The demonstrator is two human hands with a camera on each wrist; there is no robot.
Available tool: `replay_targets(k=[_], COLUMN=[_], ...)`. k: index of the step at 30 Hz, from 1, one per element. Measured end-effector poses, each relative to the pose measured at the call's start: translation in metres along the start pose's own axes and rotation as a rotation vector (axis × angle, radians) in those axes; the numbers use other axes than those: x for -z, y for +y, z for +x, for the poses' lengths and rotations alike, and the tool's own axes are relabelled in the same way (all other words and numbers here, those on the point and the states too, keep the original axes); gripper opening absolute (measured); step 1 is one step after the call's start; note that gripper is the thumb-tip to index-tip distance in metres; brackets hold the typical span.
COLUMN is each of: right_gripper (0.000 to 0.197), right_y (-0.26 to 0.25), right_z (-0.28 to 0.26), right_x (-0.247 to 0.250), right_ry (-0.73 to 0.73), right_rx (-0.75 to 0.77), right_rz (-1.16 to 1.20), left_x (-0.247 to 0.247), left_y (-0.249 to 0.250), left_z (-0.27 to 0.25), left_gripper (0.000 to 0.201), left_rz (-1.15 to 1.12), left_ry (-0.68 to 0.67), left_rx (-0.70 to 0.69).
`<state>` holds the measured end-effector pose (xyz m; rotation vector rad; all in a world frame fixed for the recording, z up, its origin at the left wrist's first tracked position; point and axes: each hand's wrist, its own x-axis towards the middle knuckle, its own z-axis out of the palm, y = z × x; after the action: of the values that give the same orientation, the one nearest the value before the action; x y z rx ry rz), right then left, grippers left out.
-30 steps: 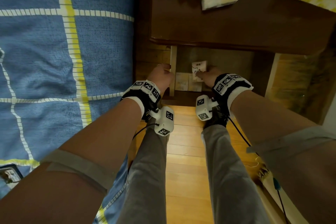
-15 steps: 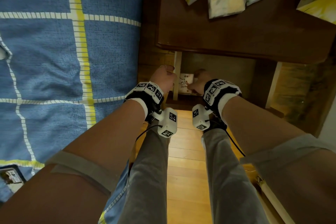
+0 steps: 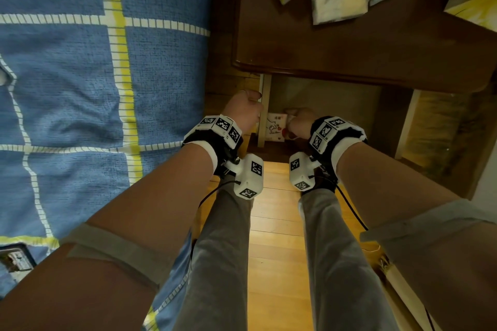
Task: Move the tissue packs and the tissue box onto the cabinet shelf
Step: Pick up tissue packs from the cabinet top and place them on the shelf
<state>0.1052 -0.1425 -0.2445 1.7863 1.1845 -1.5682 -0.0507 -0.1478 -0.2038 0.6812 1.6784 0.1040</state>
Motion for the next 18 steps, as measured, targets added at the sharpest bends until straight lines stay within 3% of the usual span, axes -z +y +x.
replay_targets(k=[4,7,9,11,13,16,18], right_gripper=[0.059,0.039,0.020,0.014,0.014,0.016,0.038], right_y=[0.005,0.006,0.001,-0.005,-0.012,-0.023,-0.032], right_z=[-0.015,-0.054,-0.088,-0.117,-0.139,-0.153,-0.148], right_x=[0.011,0.041,0.067,0.093,0.119,0.162,0.190], right_ry=[0.041,0.040,0.025,0.054,0.133,0.365,0.531], right_rx=[-0.042,-0.035,-0.029,0.047,0.160,0.316,0.386], right_rz=[0.276,0.423,0.438,0.445,0.466,0.403,0.186], left_x=[0.003,0.009,0.013,0.017,0.019,0.020,0.020], left_y=[0.007,0.020,0.039,0.064,0.094,0.138,0.162], left_z=[-0.012,-0.031,-0.047,-0.064,-0.080,-0.094,-0.092], left_gripper=[0.035,0.014,0.011,0.015,0.018,0.013,0.023], left_rz=[0.031,0.074,0.095,0.088,0.065,0.128,0.179], left_ry=[0.041,0.078,0.071,0.072,0.107,0.230,0.309], left_rx=[0.003,-0.005,-0.021,-0.035,-0.086,-0.220,-0.306])
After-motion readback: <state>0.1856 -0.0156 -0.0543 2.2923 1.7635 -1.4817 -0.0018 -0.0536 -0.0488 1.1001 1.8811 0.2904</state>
